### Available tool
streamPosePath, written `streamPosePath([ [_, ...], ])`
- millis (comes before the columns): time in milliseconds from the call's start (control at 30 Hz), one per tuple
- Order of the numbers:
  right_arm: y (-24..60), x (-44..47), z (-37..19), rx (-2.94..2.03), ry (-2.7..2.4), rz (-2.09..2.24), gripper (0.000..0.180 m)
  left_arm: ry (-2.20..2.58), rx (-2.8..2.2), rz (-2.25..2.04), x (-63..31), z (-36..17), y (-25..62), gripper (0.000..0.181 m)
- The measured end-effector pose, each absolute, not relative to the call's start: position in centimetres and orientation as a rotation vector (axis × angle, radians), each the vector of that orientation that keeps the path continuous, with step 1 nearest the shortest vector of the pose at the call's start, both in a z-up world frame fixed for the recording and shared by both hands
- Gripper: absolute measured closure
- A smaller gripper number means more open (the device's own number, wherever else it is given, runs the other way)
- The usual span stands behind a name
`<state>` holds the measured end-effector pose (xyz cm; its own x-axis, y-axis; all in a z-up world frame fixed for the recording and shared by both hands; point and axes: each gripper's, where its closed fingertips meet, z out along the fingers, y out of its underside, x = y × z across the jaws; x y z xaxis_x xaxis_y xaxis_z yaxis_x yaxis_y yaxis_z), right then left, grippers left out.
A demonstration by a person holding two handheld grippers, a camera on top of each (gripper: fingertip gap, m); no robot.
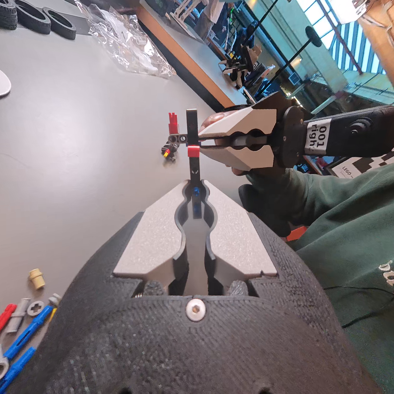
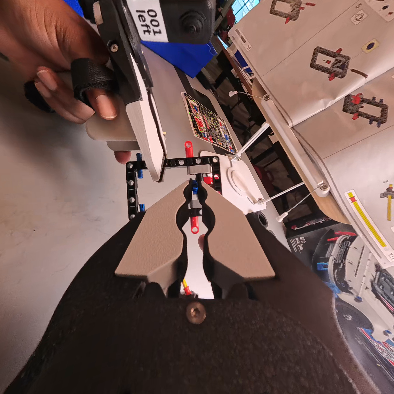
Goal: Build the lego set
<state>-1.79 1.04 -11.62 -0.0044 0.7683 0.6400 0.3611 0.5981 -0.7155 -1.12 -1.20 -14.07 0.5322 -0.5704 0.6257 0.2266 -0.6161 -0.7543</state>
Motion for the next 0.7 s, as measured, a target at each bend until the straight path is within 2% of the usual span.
streamPosePath([
  [133,1.0,-1.7,-11.8,-0.986,-1.602,0.459,0.176,0.264,-1.923,-1.185,-1.5,-14.2,-1.1,0.175],
  [467,2.0,-1.4,-12.3,-1.08,-1.596,0.528,0.137,0.235,-1.944,-1.21,-1.7,-14.8,-1.1,0.175],
  [700,1.6,-1.5,-13.1,-1.083,-1.631,0.528,0.145,0.26,-1.971,-1.225,-1.2,-15.2,-1.5,0.175],
])
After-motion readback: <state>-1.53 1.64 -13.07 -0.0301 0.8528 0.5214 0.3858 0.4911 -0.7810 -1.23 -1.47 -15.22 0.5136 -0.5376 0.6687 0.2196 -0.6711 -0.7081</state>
